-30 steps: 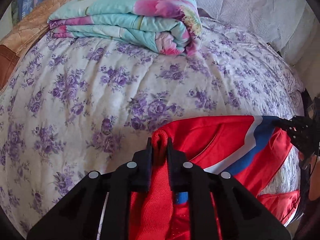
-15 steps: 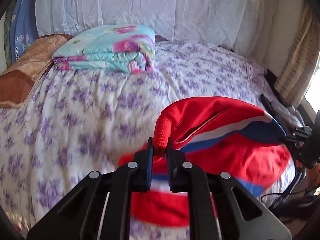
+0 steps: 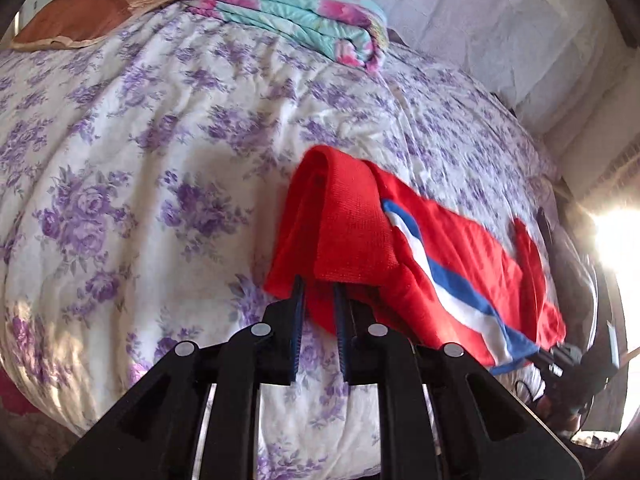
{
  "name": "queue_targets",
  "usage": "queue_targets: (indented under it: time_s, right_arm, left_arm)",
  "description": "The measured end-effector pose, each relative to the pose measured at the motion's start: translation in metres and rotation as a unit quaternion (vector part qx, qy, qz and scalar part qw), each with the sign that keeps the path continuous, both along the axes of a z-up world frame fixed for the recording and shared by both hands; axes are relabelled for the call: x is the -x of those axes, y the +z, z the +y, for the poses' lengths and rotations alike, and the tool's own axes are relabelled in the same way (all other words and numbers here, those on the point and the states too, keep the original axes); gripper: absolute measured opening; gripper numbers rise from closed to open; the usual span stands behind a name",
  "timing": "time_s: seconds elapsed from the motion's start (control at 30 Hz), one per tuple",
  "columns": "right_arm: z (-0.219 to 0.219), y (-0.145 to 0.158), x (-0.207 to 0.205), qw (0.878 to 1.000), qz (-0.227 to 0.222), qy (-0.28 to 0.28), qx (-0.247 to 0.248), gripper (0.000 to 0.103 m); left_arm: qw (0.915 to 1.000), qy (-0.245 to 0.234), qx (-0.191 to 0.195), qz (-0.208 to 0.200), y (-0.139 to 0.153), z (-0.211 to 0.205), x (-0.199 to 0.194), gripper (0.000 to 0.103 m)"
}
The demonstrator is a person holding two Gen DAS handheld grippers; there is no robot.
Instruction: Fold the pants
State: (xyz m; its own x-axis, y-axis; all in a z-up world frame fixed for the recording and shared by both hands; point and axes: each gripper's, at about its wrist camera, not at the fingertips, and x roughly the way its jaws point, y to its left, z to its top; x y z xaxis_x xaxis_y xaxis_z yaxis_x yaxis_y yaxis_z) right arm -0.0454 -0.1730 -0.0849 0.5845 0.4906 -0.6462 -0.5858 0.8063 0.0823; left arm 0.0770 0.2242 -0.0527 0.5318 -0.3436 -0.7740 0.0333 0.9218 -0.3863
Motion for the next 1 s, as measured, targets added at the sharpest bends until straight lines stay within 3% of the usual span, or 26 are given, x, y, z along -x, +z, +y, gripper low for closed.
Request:
queue_targets:
  time_s: [0.2,0.3,0.37,0.4,0.43,0.5,0.57,0.6,0.63,0.67,0.7,0.8,0.83,0.87,0.93,1.0]
  right_arm:
    - [-0.003,-0.014,0.001,1.0,0.022,-0.007,0.006,0.006]
    - [-0.003,-0.017,0.003,1.0,0.023,-0.006,-0.001,0.009]
    - [-0.001,-0.017,0.003,1.0,0.022,-0.005,-0.002,0.009]
    - [-0.001,-0.018,0.003,1.0,0.022,-0.005,-0.002,0.009]
    - [0.0,-0.017,0.003,1.0,0.021,-0.005,-0.002,0.009]
    - [0.002,-0.015,0.004,1.0,0.021,-0.006,-0.007,0.009]
    - [0.004,-0.015,0.006,1.0,0.017,-0.007,0.0,0.009]
    - [0.004,-0.016,0.006,1.0,0.019,-0.008,0.002,0.009]
    - [0.003,-0.018,0.007,1.0,0.022,-0.01,0.003,0.01]
    - [0.0,-0.019,0.008,1.0,0.024,-0.012,0.001,0.011]
    - [-0.003,-0.017,0.01,1.0,0.024,-0.015,-0.003,0.013]
    - [-0.018,0.001,0.015,0.999,0.014,-0.032,-0.022,0.041]
    - [-0.026,0.013,0.017,0.998,-0.006,-0.052,-0.028,0.063]
    - [-0.037,0.028,0.016,0.996,-0.031,-0.085,-0.028,0.078]
    - [-0.055,0.051,0.002,0.988,-0.055,-0.14,-0.026,0.084]
    - [-0.07,0.064,-0.027,0.98,-0.036,-0.195,-0.022,0.094]
  left_arm:
    - [0.9963,0.083,-0.025,0.0,0.013,0.03,0.02,0.016]
    - [0.997,0.062,-0.037,-0.028,0.037,0.017,0.034,0.018]
    - [0.9972,0.029,-0.039,-0.057,0.054,-0.009,0.038,0.035]
    - [0.9963,0.014,-0.045,-0.071,0.061,-0.026,0.038,0.053]
    - [0.9947,0.0,-0.055,-0.087,0.066,-0.044,0.038,0.06]
    - [0.9894,-0.023,-0.091,-0.111,0.067,-0.081,0.033,0.06]
    - [0.9887,-0.034,-0.117,-0.087,0.045,-0.1,0.016,0.057]
    - [0.9884,-0.028,-0.136,-0.061,0.027,-0.1,0.005,0.045]
    - [0.9881,-0.012,-0.152,-0.021,0.001,-0.092,-0.008,0.024]
    - [0.9885,-0.002,-0.151,0.001,-0.018,-0.082,-0.015,0.013]
    - [0.9914,0.001,-0.13,-0.008,-0.023,-0.071,-0.012,0.009]
    - [0.9941,0.001,-0.108,-0.014,-0.015,-0.061,-0.001,0.008]
    - [0.9941,-0.002,-0.107,-0.017,-0.007,-0.062,0.003,0.009]
    - [0.9942,-0.007,-0.105,-0.021,0.0,-0.063,0.006,0.011]
    - [0.9933,-0.019,-0.107,-0.041,0.017,-0.073,0.014,0.021]
    - [0.9896,-0.042,-0.118,-0.071,0.036,-0.095,0.023,0.035]
